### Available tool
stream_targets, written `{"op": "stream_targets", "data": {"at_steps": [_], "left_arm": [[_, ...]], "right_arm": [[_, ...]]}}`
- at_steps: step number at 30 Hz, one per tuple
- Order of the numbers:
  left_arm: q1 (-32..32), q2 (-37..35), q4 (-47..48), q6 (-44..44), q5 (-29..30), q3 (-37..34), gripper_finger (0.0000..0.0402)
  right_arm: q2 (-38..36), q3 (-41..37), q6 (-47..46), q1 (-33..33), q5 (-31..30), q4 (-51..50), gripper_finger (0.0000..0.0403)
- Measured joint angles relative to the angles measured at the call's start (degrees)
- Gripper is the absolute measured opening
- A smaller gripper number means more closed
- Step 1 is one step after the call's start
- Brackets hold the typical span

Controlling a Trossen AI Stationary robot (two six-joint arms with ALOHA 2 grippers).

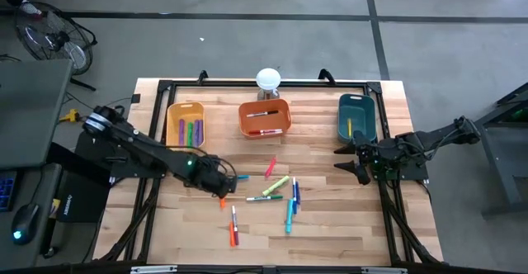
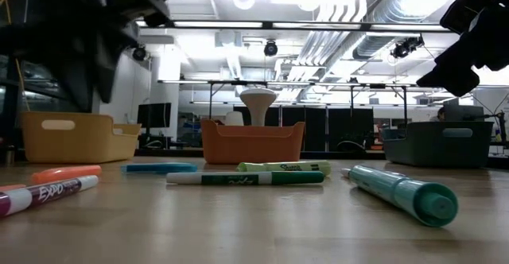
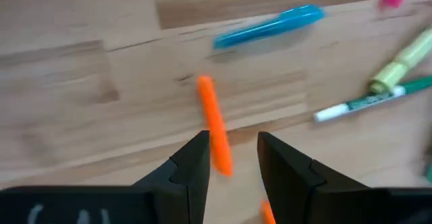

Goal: Pick & Place Markers
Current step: Put the pink marker pen into the orange bin

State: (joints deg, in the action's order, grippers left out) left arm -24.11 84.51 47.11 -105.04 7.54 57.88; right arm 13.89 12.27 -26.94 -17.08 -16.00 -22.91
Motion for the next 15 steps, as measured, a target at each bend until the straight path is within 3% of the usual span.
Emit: {"op": "stream_targets", "data": {"at_steps": [10,15], "left_arm": [[-1.6,6.5,-0.6,3.1,0.2,6.7,0.0122],[-1.6,9.6,-1.1,2.3,-3.5,10.2,0.0122]], "right_arm": [[0.7,0.0,0.0,0.0,0.0,0.0,0.0252],[0.8,0.0,0.0,0.0,0.0,0.3,0.0252]]}}
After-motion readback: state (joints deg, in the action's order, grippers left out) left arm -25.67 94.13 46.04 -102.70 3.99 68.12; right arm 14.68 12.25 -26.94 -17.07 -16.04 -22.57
